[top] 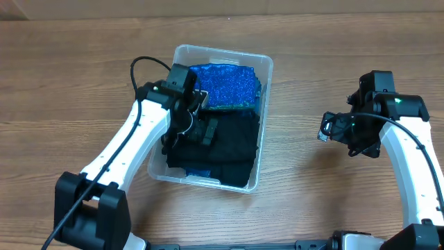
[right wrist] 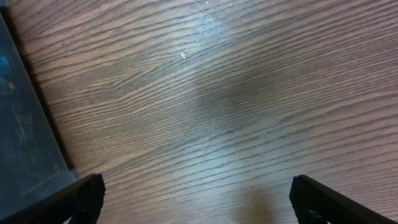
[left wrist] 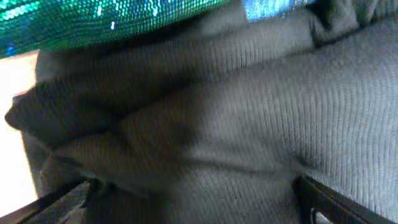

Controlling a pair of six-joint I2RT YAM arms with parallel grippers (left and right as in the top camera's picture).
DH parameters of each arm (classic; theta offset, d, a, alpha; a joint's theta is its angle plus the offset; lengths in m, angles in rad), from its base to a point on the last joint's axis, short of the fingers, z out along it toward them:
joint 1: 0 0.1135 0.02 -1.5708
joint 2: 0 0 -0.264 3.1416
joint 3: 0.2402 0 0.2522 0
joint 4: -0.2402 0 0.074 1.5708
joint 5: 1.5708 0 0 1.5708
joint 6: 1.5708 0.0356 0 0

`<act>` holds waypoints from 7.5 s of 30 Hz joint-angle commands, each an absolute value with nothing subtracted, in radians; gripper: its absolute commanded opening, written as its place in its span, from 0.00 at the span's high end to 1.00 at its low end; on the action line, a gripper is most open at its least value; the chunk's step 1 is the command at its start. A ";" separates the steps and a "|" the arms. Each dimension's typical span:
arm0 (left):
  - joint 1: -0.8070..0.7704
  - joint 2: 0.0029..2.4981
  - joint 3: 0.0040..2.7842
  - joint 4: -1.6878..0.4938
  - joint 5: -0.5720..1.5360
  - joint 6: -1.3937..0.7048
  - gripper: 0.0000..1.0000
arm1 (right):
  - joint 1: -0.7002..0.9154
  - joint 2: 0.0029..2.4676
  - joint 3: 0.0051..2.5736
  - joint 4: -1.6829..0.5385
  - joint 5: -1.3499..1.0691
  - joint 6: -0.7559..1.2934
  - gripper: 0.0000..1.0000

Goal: Pack container

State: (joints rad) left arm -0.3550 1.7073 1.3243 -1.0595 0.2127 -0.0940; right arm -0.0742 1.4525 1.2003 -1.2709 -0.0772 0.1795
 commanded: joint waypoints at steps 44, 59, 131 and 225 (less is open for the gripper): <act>-0.010 1.529 1.209 -1.201 0.364 -0.157 0.21 | -0.077 1.449 1.203 -1.266 -0.072 0.176 0.00; 0.167 1.526 1.604 -1.241 0.145 -0.157 0.00 | -0.073 1.449 1.447 -1.128 -0.192 -0.046 0.08; 0.198 0.539 1.147 -1.365 0.222 0.109 0.00 | -0.067 0.299 0.804 -0.915 -0.155 -0.054 0.00; -0.001 0.003 0.005 -0.070 0.089 0.038 0.00 | -0.062 0.014 0.010 -0.067 -0.199 -0.056 0.00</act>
